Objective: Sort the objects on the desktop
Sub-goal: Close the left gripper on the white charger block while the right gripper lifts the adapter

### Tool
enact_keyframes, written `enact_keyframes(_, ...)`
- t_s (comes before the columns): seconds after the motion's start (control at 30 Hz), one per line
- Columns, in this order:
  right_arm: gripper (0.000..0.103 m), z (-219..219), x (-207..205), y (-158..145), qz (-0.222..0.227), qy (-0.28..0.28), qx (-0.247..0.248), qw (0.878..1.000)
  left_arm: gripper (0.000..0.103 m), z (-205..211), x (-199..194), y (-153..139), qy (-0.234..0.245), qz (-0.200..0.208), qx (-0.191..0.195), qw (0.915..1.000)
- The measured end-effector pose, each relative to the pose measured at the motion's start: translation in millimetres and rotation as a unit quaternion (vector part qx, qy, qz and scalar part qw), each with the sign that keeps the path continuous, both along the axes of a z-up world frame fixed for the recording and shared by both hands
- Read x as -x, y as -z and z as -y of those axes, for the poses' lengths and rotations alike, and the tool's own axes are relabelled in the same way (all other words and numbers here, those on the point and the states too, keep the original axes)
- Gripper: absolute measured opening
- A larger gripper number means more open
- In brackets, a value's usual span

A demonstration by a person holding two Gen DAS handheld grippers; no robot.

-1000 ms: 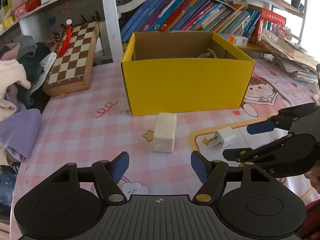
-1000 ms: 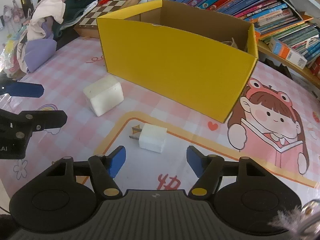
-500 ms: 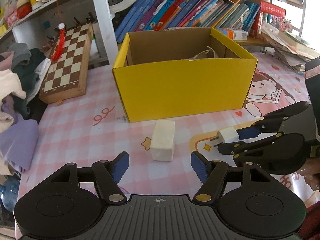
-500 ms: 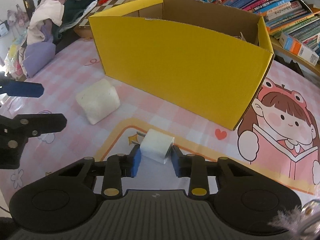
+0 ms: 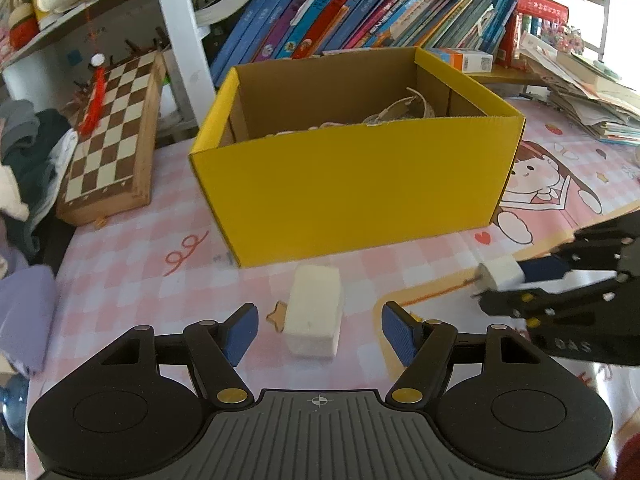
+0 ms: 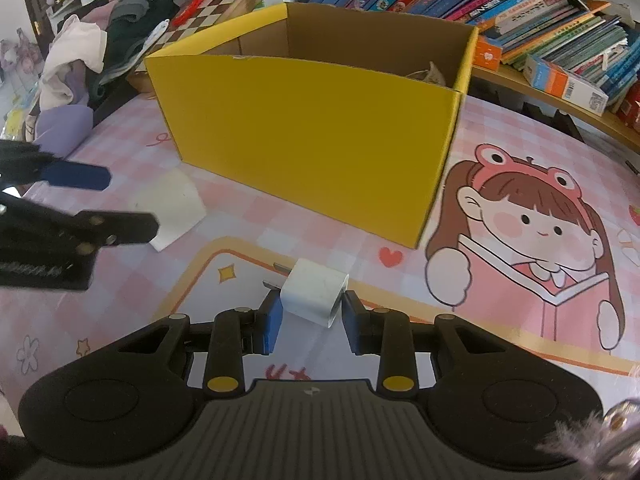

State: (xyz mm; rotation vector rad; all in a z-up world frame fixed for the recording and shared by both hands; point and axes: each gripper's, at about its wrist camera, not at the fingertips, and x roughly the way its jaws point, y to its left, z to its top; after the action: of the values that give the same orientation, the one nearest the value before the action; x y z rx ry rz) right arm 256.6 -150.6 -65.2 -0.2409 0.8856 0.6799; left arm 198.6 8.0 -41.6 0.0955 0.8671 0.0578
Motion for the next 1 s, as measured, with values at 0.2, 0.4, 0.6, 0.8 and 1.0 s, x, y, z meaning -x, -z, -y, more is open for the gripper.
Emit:
enact_keyframes(0.2, 0.030, 8, 0, -2, -0.004, 0.002, 0.000, 1.000, 0.070, 5, -17, 8, 0.010, -0.003, 0.000, 0.9999)
enact_keyframes(0.4, 0.030, 11, 0, -3, -0.005, 0.001, 0.004, 1.000, 0.070, 4, -25, 18, 0.011, -0.017, 0.003, 0.9998)
enact_keyframes(0.6, 0.030, 10, 2, -3, -0.006, 0.000, 0.008, 1.000, 0.059, -3, -26, 24, 0.002, -0.027, 0.020, 0.9994)
enact_keyframes(0.8, 0.030, 7, 5, -3, -0.005, -0.008, 0.013, 1.000, 0.033, -13, -22, 24, -0.006, -0.023, 0.027, 0.9994)
enact_keyframes(1.0, 0.030, 7, 11, -5, -0.004, -0.007, 0.014, 1.000, 0.024, -19, -17, 23, -0.005, -0.016, 0.030, 0.9994)
